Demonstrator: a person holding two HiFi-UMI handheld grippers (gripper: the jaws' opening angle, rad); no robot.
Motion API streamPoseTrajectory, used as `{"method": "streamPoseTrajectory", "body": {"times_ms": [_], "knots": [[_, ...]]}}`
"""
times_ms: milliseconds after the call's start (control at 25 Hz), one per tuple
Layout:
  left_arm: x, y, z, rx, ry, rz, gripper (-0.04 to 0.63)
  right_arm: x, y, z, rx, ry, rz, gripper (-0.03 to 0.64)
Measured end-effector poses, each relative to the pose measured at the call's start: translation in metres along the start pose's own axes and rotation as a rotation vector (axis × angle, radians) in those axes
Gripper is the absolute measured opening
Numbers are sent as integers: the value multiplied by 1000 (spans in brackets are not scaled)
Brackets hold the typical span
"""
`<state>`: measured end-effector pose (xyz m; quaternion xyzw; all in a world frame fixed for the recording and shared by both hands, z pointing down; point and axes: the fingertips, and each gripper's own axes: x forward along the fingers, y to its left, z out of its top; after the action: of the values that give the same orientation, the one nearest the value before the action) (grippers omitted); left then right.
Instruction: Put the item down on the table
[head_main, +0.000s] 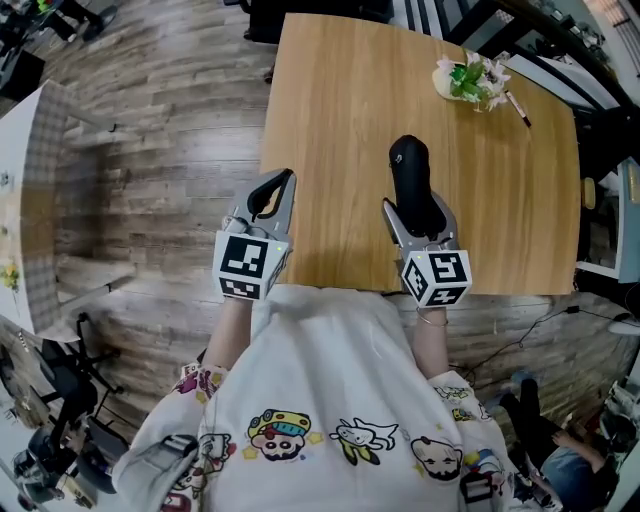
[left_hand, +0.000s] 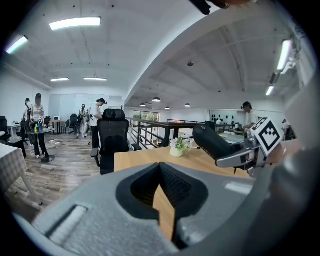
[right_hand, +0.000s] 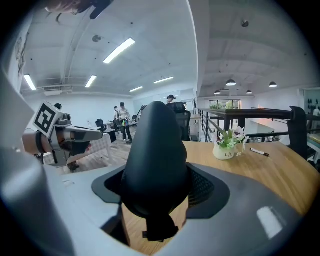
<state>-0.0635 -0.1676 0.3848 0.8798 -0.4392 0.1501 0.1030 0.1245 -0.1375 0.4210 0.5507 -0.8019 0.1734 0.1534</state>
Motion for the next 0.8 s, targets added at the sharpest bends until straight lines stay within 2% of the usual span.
{"method": "streamPoseTrajectory", "body": {"times_ms": [360,800], "knots": [[12,8,-5,-19,15,-13,-2,11,-3,1,-22,35,-1,327],[23,12,-25,-58,47,-33,-2,48,15,-21,-48,122,76,327]]}}
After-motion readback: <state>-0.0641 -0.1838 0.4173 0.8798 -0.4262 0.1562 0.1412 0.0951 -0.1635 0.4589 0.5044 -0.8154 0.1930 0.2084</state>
